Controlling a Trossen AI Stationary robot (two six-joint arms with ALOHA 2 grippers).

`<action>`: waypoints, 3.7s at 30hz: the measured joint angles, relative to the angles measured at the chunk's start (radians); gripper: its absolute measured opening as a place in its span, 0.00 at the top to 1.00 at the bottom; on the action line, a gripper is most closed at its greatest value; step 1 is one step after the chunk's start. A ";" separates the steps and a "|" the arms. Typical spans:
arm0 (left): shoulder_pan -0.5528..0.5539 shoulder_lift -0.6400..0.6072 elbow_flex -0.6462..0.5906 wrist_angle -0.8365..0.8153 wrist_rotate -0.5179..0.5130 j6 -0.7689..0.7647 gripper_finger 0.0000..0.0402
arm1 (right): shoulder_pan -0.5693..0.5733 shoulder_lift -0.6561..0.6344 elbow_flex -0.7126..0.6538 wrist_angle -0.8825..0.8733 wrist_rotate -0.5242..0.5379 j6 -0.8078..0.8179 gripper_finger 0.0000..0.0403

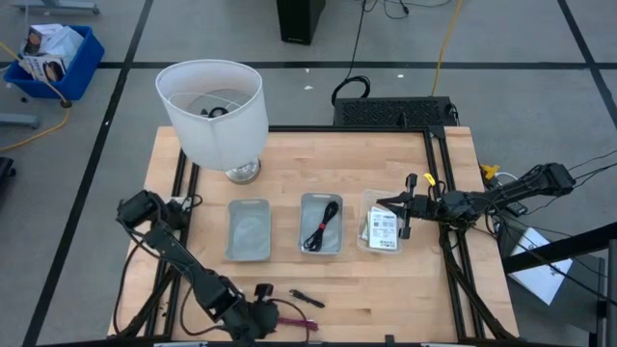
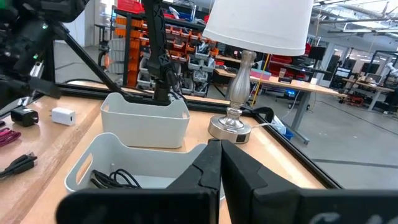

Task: Pick and place items into bin
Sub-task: Put the black pink charger cable into the right gray bin

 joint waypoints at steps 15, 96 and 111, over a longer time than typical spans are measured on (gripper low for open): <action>0.002 0.107 0.000 -0.033 -0.062 0.177 0.40 | 0.000 0.000 0.000 0.000 0.000 0.004 0.99; 0.698 -0.130 0.000 -0.160 0.168 -0.437 0.90 | 0.000 0.000 0.000 -0.015 0.000 -0.003 0.99; 0.697 -0.130 0.000 -0.134 0.161 -0.410 0.85 | 0.000 0.000 0.000 -0.015 0.000 0.004 0.99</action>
